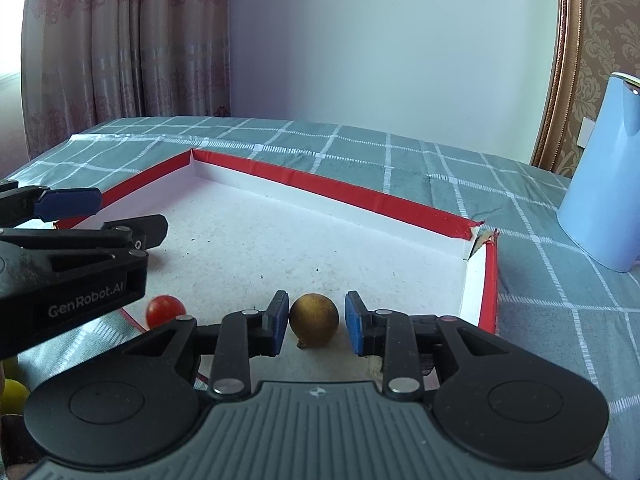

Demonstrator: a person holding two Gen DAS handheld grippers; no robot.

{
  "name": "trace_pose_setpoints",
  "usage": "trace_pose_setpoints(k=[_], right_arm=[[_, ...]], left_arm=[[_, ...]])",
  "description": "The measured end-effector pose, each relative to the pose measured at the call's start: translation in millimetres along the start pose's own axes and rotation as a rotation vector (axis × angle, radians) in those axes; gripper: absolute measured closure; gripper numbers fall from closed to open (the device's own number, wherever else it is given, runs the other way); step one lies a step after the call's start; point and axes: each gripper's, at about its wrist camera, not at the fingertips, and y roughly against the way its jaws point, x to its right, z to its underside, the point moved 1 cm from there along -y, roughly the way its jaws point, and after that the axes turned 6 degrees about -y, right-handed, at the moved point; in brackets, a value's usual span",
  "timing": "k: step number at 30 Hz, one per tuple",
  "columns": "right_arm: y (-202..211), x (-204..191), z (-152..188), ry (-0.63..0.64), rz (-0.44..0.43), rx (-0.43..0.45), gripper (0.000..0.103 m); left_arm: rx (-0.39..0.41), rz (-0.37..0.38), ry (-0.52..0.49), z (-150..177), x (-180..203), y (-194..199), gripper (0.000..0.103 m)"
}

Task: Organize fruits
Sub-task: 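Carry both fruits over the tray and open the left tool to drop the tomato, then open the right tool to release the brown fruit into the tray, then move both open tools back toward the remaining fruits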

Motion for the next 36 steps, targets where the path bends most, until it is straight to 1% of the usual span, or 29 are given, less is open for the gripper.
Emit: trace_pose_setpoints(k=[2,3,4,5,6,7,8,12,15,22,24,29,36], right_arm=[[5.9,2.4,0.9,-0.002,0.005,0.016,0.073],[10.7,3.6,1.7,0.001,0.009,0.029,0.072],[16.1,4.6,2.5,0.005,0.015,0.045,0.067],[22.3,6.0,3.2,0.005,0.016,0.061,0.054],[28.8,7.4,3.7,-0.001,0.014,0.077,0.046],[35.5,8.9,3.9,-0.011,0.013,0.096,0.031],[43.4,10.1,4.6,-0.019,0.017,0.123,0.028],[74.1,11.2,10.1,0.002,0.037,0.215,0.028],[91.9,13.1,21.4,-0.005,0.01,0.245,0.028],[110.7,13.6,49.2,-0.044,-0.097,0.221,0.028],[114.7,12.4,54.9,-0.037,-0.122,0.213,0.028],[124.0,9.0,63.3,-0.014,-0.146,0.225,0.028],[129.1,5.7,72.2,0.028,-0.17,0.206,0.028]], left_arm=[[0.015,0.0,0.018,1.7,-3.3,7.3,0.042],[0.023,-0.007,0.027,3.7,-5.6,12.1,0.037],[0.032,-0.016,0.033,5.4,-7.2,16.1,0.034],[0.042,-0.025,0.041,7.3,-9.4,21.2,0.031],[0.05,-0.033,0.047,9.1,-11.1,26.3,0.03],[0.055,-0.038,0.052,10.6,-12.9,30.6,0.03],[0.061,-0.043,0.061,12.5,-15.4,35.8,0.027],[0.062,-0.054,0.087,20.5,-24.9,58.6,0.025],[0.066,-0.081,0.085,28.9,-29.3,75.5,0.022],[0.055,-0.076,0.098,48.8,-33.4,103.4,0.019],[0.054,-0.08,0.09,52.0,-33.3,108.2,0.018],[0.063,-0.085,0.097,55.6,-35.0,116.5,0.015],[0.054,-0.095,0.077,61.5,-35.6,116.7,0.015]])
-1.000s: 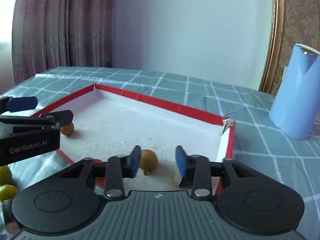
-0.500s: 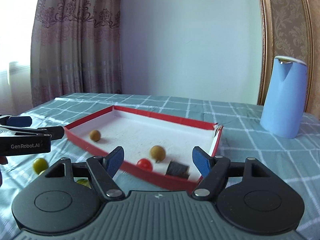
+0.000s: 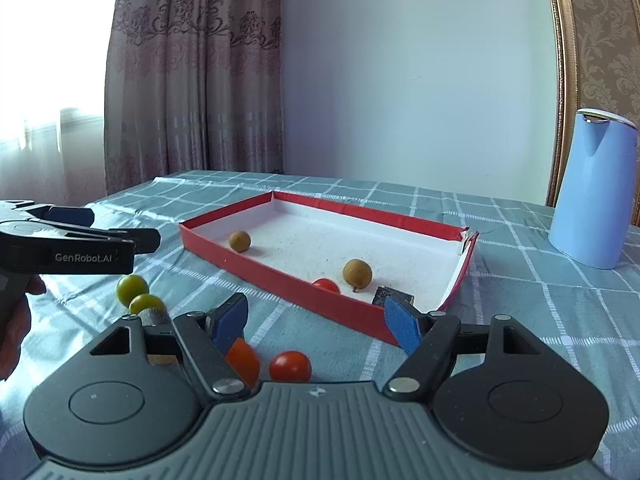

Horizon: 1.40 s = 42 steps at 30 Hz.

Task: Organize fruits
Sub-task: 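Move both open tools back toward the remaining fruits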

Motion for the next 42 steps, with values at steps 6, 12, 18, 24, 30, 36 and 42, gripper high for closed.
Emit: trace_pose_setpoints(k=[6,12,18,24,30,36,42], right_arm=[[2.1,-2.4,3.6,0.015,-0.014,-0.009,0.028],[0.5,1.2,8.5,0.019,-0.032,-0.05,0.028],[5.6,-7.7,16.6,0.081,-0.07,-0.065,0.028],[7.6,-15.0,18.0,0.104,-0.097,-0.06,0.028],[-1.0,-33.2,19.9,0.158,-0.138,-0.094,0.028],[-21.0,-46.2,19.5,0.188,-0.155,-0.163,0.028],[-21.3,-50.1,19.9,0.205,-0.113,-0.145,0.061]], left_arm=[[-0.02,-0.004,0.008,5.9,-4.9,-2.8,0.015],[-0.037,0.002,0.014,16.0,-14.6,1.8,0.014],[-0.046,0.011,0.02,28.0,-22.1,8.0,0.012],[-0.063,0.019,0.034,33.6,-24.9,7.9,0.011],[-0.077,0.029,0.068,38.3,-33.5,6.8,0.011],[-0.078,0.012,0.071,40.5,-40.4,7.7,0.01],[-0.061,0.04,0.028,42.5,-34.9,14.3,0.01]])
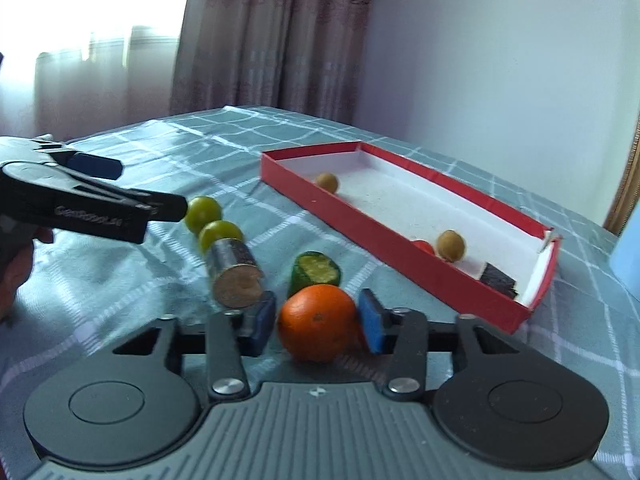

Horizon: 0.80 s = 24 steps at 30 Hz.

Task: Organize fruits
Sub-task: 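Move both open tools back toward the remaining fruits, then grasp the green tomato with the left tool while the right tool grasps the mandarin orange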

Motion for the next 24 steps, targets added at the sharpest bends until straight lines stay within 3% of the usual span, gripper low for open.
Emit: trace_pose_setpoints(k=[6,14,16,24], right_arm=[[6.7,4.5,0.2,-0.026,-0.016,0.025,0.061],[11.9,5.0,0.3,-0.038,-0.026,0.039,0.061],[10.6,5.1,0.1,-0.04,-0.026,0.035,0.061],[8.0,4.7,-0.2,-0.039,-0.024,0.024,0.061]], left_arm=[[0.001,-0.033,-0.029,-6.6,-3.2,-6.5,0.01],[-0.073,0.057,-0.027,-18.8,-0.3,-33.1,0.01],[-0.095,0.048,-0.023,-19.0,2.5,-40.6,0.01],[-0.172,0.063,0.07,-17.8,-6.4,-58.3,0.01]])
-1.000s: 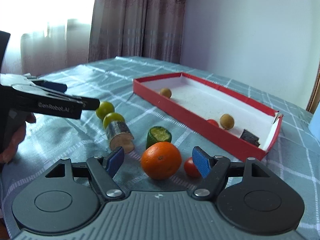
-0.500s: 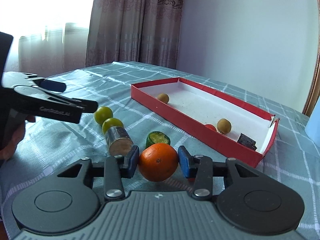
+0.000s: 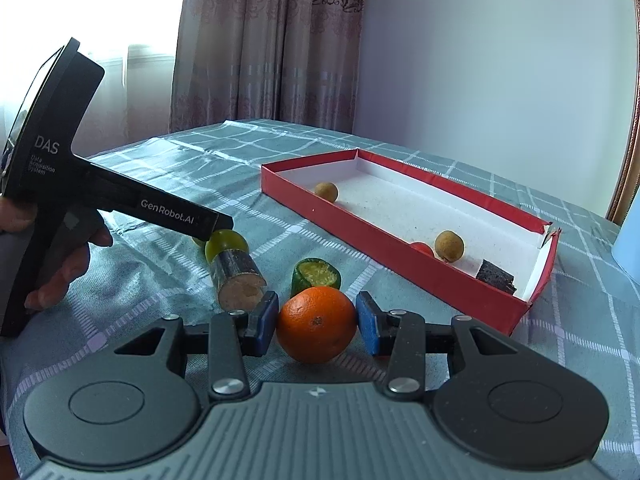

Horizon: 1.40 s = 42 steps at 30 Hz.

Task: Organize fruits
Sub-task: 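Grasp the green tomato with the left tool while the right tool grasps the mandarin orange, then carry both fruits into the tray and open both tools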

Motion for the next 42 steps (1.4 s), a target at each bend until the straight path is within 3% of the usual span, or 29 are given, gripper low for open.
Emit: trace_pose_setpoints(k=[2,4,6,9,28,42], right_arm=[[-1.0,0.1,-0.1,-0.002,0.002,-0.003,0.061],[-2.5,-0.3,-0.5,-0.004,0.006,-0.008,0.061],[-3.8,0.3,-0.7,-0.008,0.009,-0.012,0.061],[-3.3,0.5,-0.3,-0.009,0.01,-0.008,0.061],[3.9,0.6,-0.3,-0.008,0.031,0.039,0.061],[10.8,26.9,-14.6,-0.103,0.162,0.122,0.061]], left_arm=[[0.01,-0.012,-0.022,0.5,3.7,2.5,0.013],[0.016,0.009,-0.034,-0.9,6.5,3.9,0.025],[0.008,0.06,-0.013,-2.8,7.4,3.8,0.048],[0.012,0.113,-0.018,-3.1,12.5,6.7,0.072],[0.092,0.091,-0.03,-0.7,14.1,33.4,0.073],[0.13,0.102,-0.067,-23.8,37.5,29.5,0.073]])
